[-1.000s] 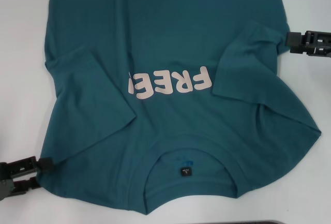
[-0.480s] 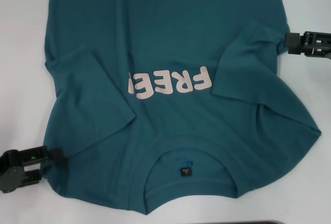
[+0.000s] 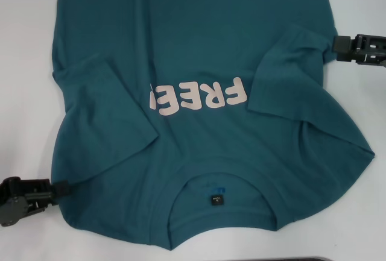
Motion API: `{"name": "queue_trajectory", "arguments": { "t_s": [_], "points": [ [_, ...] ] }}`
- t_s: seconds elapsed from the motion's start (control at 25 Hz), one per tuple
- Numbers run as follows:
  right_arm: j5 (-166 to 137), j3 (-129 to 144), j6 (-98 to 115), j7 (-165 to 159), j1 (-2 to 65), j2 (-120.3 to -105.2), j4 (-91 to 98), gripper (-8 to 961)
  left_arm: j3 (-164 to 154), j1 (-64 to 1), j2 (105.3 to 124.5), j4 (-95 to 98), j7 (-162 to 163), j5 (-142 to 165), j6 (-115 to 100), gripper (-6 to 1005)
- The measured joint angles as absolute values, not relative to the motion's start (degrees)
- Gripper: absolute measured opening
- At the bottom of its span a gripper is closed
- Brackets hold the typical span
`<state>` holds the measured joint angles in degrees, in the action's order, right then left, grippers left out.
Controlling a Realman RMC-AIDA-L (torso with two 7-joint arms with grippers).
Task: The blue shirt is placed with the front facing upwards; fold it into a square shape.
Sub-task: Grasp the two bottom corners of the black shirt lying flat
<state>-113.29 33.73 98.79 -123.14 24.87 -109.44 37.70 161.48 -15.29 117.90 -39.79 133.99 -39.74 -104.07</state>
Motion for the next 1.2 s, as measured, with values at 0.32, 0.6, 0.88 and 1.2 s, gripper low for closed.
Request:
{"name": "queue_trajectory", "arguments": {
  "t_s": [0.32, 0.6, 0.88, 1.2],
  "points": [
    [-113.58, 34.2, 98.9, -123.15, 24.53, -109.12, 37.59, 854, 162.14, -16.02, 117.9, -39.5, 130.11, -41.22, -108.9, 193],
    [-118.61, 33.53, 103.16, -125.34, 24.27, -107.19, 37.31, 853, 161.75, -17.11, 117.88, -39.18, 128.69, -42.03, -111.26, 7],
    [-135.07, 31.94, 106.81, -127.79, 24.78, -105.78, 41.05, 853, 161.82, -18.28, 117.67, -39.52, 129.56, -41.99, -110.33, 6],
    [-143.99, 28.12, 107.57, -128.11, 25.31, -105.74, 42.33, 852, 161.66, -19.88, 117.59, -39.35, 129.73, -41.88, -109.23, 6]
  ]
}}
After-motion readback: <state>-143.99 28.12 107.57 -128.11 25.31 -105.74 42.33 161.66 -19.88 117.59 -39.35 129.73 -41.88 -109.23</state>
